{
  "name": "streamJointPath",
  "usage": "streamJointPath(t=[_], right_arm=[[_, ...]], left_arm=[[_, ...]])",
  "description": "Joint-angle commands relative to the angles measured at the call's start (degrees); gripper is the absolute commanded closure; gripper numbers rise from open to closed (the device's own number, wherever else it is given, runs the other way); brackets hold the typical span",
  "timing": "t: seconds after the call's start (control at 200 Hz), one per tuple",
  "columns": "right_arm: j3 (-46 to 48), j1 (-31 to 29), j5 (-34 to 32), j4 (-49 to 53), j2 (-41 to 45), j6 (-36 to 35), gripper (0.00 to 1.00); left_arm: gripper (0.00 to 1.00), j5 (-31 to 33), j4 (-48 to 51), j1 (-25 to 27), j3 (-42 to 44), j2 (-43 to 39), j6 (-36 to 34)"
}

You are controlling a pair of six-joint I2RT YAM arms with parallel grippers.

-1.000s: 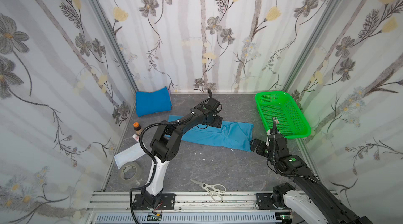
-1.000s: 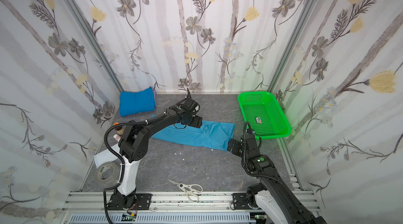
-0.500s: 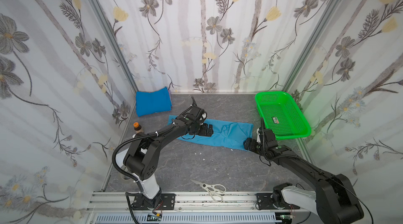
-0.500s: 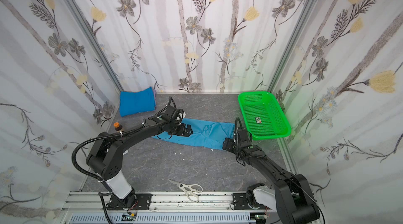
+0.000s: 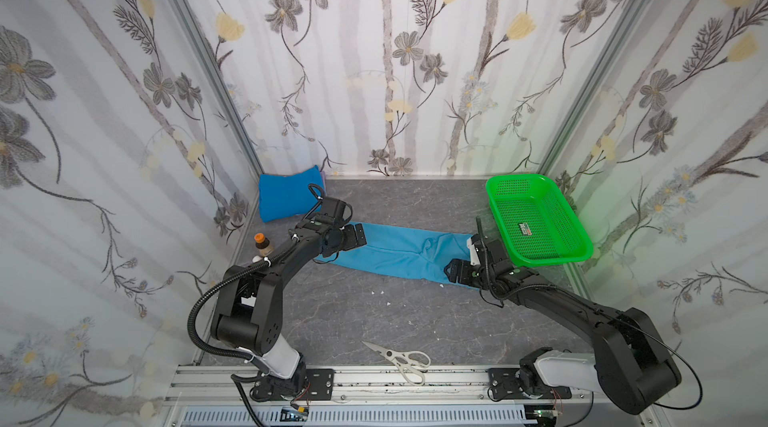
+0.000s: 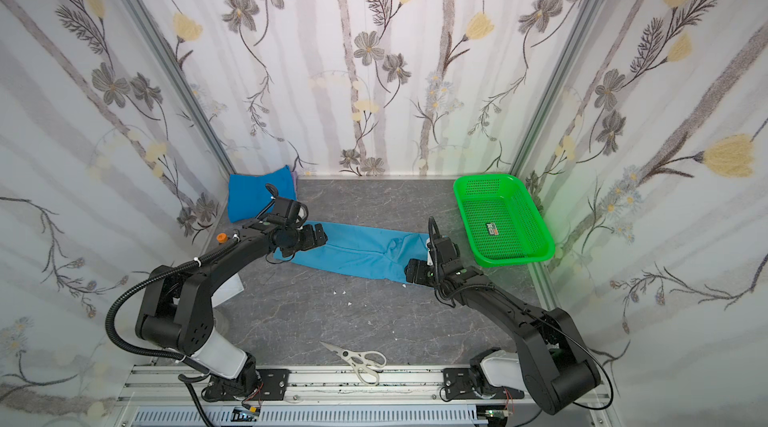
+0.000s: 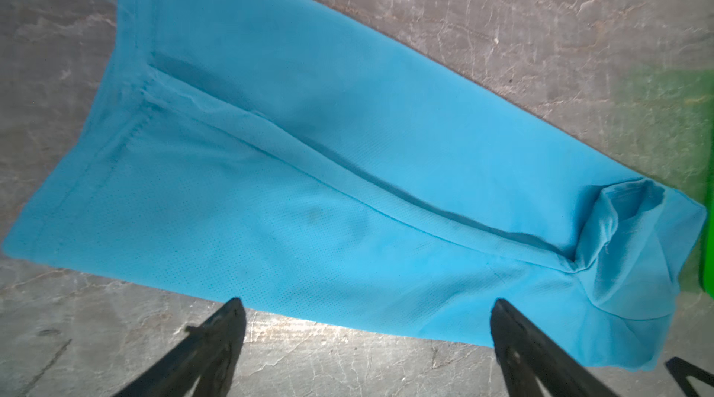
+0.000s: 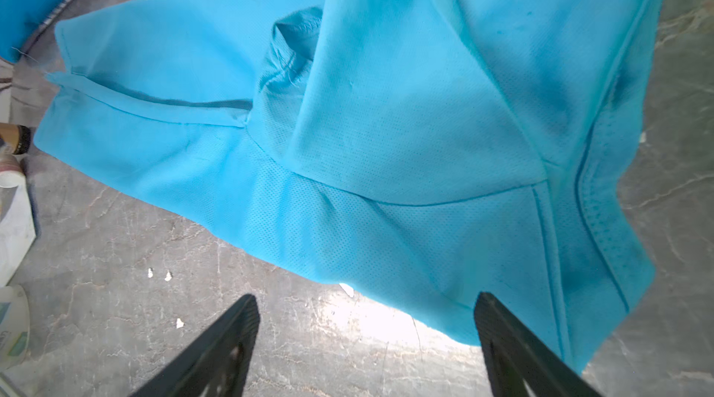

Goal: Fold and stack the t-shirts

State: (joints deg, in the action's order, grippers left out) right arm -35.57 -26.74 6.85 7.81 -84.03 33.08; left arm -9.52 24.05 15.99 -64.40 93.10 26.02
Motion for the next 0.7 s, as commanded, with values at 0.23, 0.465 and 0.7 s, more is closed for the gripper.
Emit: streamJointPath(t=[0.23, 0.465, 0.7], right_arm=[[-6.02, 3.92, 0.01, -8.10, -14.94, 3.54, 0.00], [-45.99, 7.59, -6.97, 8.31, -40.64, -5.83, 0.00], [-66.46, -4.36, -5.16, 15.37, -40.53, -14.02, 0.00]], left_arm=[[0.00, -2.16, -4.28, -1.30, -6.61, 7.28, 2.25], [0.00, 1.14, 3.47, -4.03, -4.92, 3.48, 2.16], [0.00, 3.65, 6.49, -9.71, 1.72, -7.19, 5.51]])
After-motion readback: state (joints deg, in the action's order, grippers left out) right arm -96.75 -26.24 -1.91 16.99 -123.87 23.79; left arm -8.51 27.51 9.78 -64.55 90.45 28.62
